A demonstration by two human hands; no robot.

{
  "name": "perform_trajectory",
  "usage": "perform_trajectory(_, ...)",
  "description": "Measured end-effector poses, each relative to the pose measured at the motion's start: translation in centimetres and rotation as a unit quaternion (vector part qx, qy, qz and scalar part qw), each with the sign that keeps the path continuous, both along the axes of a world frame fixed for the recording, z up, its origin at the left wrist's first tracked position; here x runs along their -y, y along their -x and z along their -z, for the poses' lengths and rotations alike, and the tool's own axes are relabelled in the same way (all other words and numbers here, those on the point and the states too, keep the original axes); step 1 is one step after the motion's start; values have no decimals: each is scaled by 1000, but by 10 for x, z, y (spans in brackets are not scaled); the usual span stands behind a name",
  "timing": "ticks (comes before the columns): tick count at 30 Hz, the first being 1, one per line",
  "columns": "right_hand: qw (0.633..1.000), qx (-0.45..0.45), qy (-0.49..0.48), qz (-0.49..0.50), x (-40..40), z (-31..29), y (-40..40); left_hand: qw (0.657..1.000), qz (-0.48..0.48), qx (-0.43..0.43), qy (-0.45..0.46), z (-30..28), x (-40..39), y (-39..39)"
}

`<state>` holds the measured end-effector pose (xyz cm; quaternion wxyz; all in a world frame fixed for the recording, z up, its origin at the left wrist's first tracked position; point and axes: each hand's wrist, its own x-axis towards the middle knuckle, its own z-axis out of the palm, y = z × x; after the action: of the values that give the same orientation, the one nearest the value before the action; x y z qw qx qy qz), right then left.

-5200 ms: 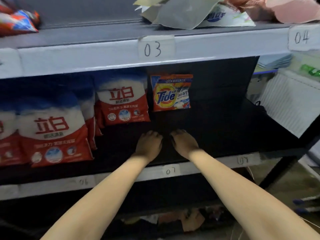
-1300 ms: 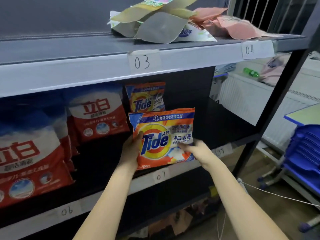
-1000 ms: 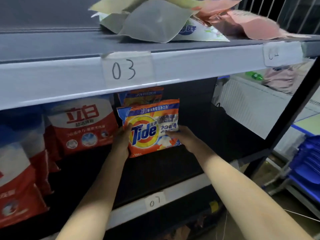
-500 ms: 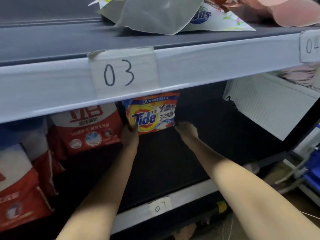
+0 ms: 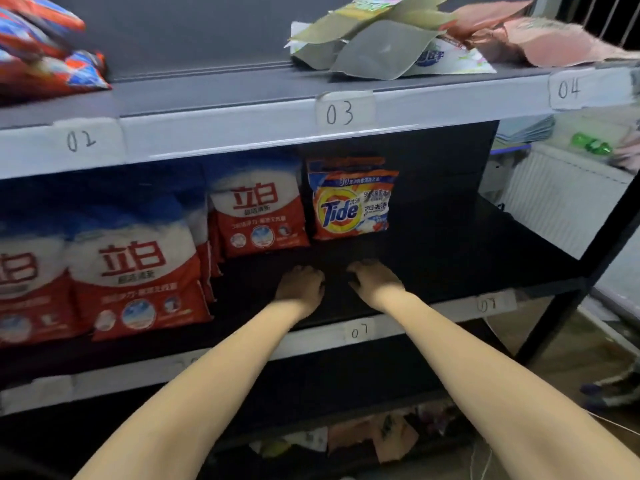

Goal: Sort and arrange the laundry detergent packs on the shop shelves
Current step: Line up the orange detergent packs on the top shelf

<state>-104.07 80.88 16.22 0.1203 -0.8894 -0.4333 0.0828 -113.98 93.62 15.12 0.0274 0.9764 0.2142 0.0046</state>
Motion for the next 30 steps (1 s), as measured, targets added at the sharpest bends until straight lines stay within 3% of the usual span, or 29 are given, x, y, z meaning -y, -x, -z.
perform_trajectory(4, 998, 38, -13, -55, -1, -37, 32, 998, 12, -24, -58, -47, 0, 40)
perform_trajectory(13, 974, 130, -128, -138, -4, -166, 106, 979, 35, 134, -147, -173, -3, 141)
perform_trajectory(18, 957, 118, -202, -169, -27, -239, 168, 971, 49, 209, -109, -236, -38, 215)
perform_trajectory(24, 937, 125, -267, -187, -100, -286, 234, 961, -8, 267, -70, -295, -110, 310)
perform_trajectory(30, 929, 124, -270, -221, -206, -303, 291, 929, -128, 326, -118, -321, -218, 375)
